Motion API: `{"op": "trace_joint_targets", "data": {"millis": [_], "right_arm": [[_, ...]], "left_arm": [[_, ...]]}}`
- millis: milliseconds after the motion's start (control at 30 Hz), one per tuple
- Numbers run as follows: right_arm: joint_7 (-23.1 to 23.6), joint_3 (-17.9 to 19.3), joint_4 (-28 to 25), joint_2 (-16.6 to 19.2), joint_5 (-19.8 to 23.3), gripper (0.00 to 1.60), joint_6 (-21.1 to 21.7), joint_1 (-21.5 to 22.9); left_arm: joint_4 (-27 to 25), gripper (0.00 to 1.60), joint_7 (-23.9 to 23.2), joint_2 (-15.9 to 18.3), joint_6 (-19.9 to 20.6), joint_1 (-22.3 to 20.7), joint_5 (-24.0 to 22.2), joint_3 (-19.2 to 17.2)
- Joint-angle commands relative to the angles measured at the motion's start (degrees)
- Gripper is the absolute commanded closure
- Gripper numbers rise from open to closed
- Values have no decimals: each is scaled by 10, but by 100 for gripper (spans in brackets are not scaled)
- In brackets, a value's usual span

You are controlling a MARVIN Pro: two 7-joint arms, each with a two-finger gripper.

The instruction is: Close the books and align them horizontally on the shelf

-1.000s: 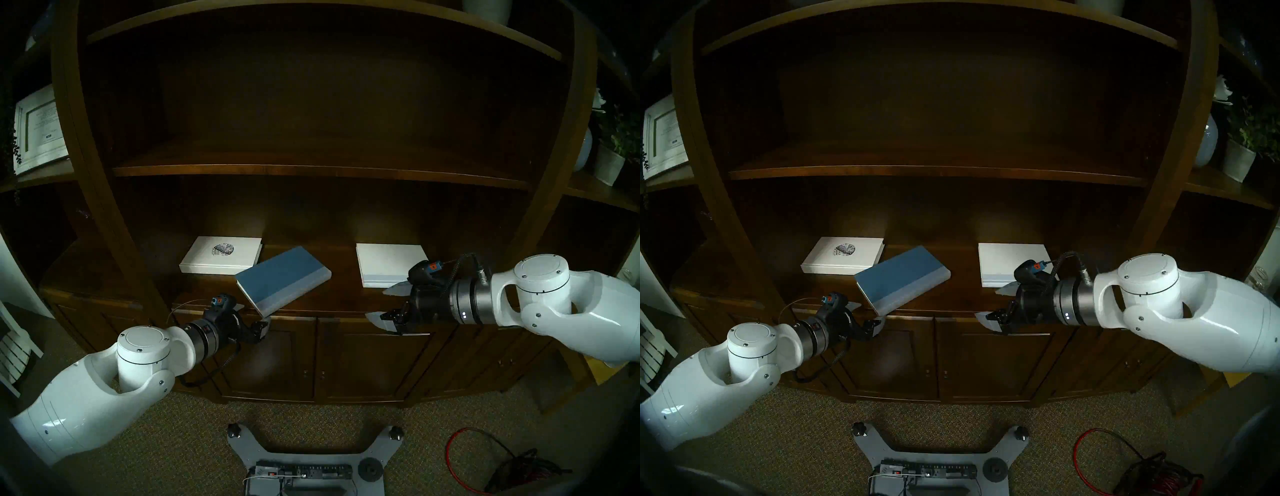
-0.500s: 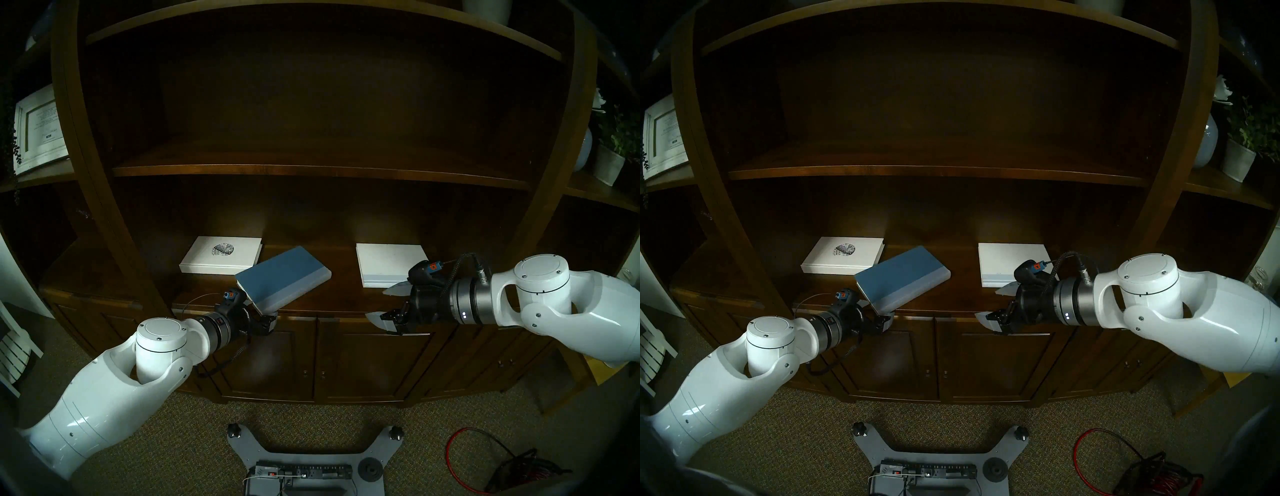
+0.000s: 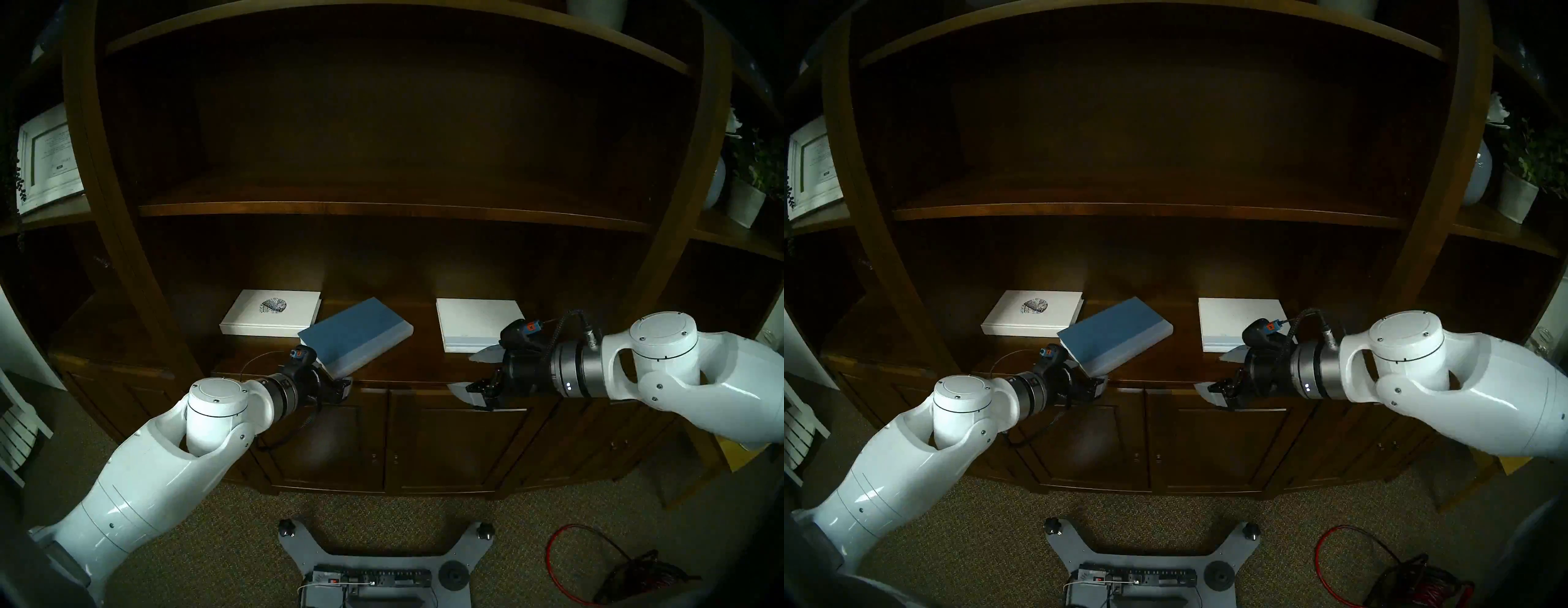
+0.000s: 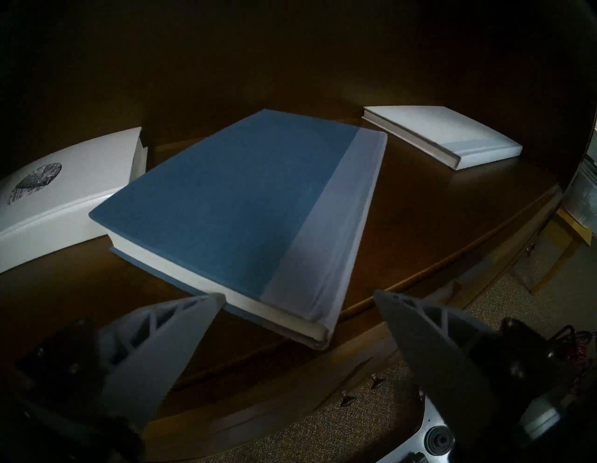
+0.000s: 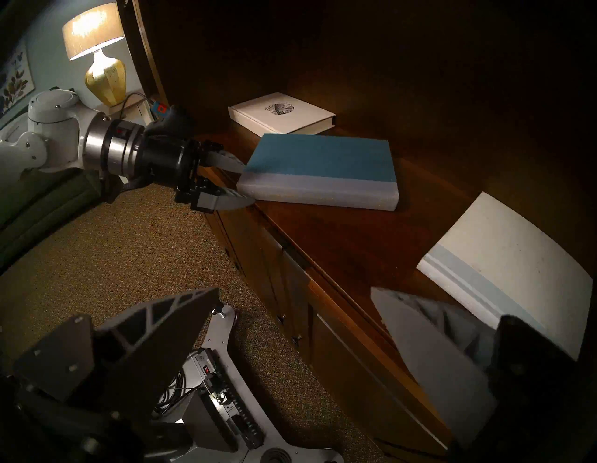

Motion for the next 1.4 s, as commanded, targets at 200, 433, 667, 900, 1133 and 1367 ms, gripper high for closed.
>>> {"op": "trace_joint_targets", "data": {"millis": [200, 433, 667, 900, 1133, 1367], "right_arm": [[-1, 14, -1, 1, 1, 0, -8, 9], [-1, 14, -1, 1, 1, 0, -8, 9], [-1, 13, -1, 1, 1, 0, -8, 9], [-1, 13, -1, 1, 1, 0, -8, 9], [-1, 13, -1, 1, 1, 0, -8, 9], [-1, 12, -2, 1, 1, 0, -7, 10]], "left_arm": [[19, 0, -32, -27, -8, -76, 14, 15], [62, 0, -63, -50, -20, -106, 32, 38], [96, 0, -85, -66, -41, -138, 55, 74], [129, 0, -106, -80, -63, -164, 69, 91], [174, 0, -104, -92, -73, -192, 77, 85], [218, 0, -102, -103, -80, -222, 84, 66]]}}
